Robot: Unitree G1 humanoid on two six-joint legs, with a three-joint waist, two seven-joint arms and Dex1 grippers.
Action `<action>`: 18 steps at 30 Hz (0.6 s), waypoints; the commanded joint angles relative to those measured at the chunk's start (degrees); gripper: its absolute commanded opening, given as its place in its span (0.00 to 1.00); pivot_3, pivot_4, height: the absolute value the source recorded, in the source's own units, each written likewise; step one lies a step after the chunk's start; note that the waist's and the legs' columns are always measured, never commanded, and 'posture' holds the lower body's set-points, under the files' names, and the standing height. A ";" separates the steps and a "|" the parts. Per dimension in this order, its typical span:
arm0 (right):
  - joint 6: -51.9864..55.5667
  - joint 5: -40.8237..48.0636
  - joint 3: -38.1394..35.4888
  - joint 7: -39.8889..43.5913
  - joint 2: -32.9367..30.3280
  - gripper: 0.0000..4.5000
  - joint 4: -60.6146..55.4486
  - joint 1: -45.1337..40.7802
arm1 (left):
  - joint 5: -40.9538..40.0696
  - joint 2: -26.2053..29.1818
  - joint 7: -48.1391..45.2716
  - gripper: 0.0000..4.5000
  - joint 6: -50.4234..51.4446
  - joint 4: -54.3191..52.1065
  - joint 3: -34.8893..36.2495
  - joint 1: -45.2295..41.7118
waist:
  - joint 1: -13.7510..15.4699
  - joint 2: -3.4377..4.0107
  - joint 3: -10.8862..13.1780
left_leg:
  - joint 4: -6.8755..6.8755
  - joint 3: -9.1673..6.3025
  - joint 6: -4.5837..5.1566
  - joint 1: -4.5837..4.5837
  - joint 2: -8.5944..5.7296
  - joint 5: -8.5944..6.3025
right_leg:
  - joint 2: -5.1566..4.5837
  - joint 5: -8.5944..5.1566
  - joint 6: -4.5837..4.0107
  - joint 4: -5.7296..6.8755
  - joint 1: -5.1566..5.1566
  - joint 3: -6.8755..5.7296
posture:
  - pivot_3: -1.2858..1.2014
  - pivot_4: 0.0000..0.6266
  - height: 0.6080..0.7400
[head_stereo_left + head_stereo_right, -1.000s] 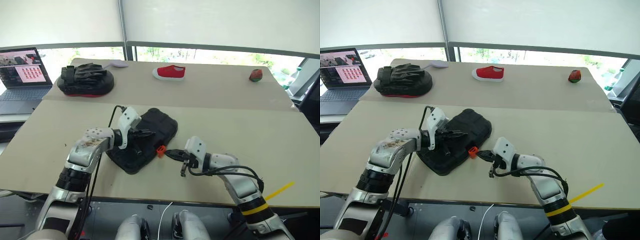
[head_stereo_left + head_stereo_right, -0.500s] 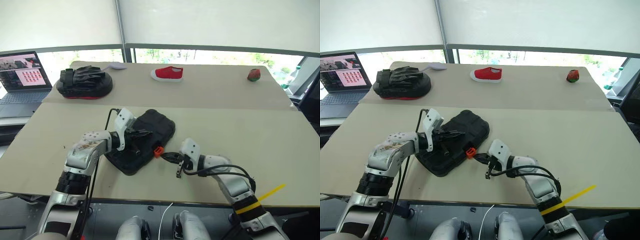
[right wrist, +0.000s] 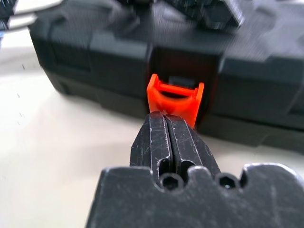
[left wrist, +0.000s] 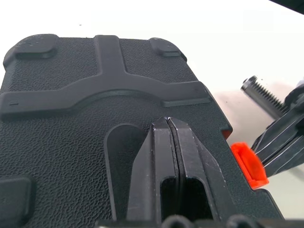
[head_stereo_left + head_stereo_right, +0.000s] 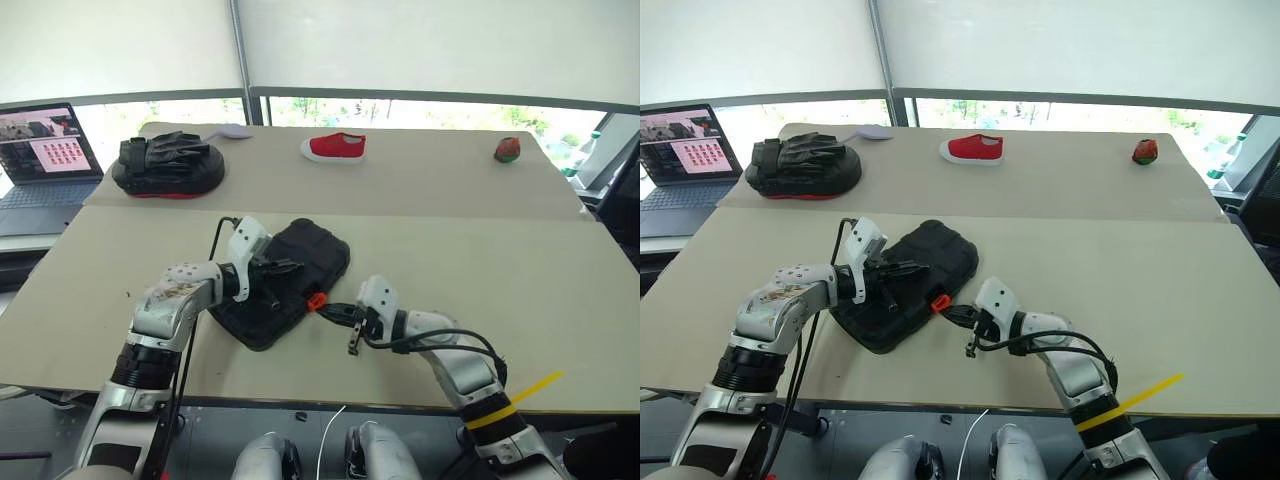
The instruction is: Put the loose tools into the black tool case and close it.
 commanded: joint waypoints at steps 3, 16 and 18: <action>-2.19 0.65 -0.93 -1.13 2.18 0.00 -1.61 -2.61 | 2.70 0.60 0.03 0.01 3.25 4.88 -4.71 4.21 | 0.01 0.03 -0.02 | -0.10 -0.03 -0.01 0.05 0.00 0.00 | 0.02 -0.01 -0.02 -0.03 0.01 0.00 | 0.52 0.24 1.00; 2.32 0.95 -2.19 1.14 -3.35 0.00 -5.62 1.23 | 2.44 1.09 0.07 0.01 3.71 3.73 -4.23 5.58 | 0.39 0.26 -0.18 | -0.43 -0.26 -0.15 0.11 -0.03 0.08 | 0.19 -0.09 -0.13 -0.15 0.00 0.02 | 0.52 0.24 1.00; 2.07 0.52 -1.73 0.41 -3.14 0.00 -4.32 1.03 | 2.38 1.10 0.13 0.01 3.83 3.54 -4.17 5.69 | 0.40 0.25 -0.21 | -0.55 -0.25 -0.13 0.11 -0.06 0.07 | 0.19 -0.09 -0.13 -0.34 0.02 0.02 | 0.52 0.24 1.00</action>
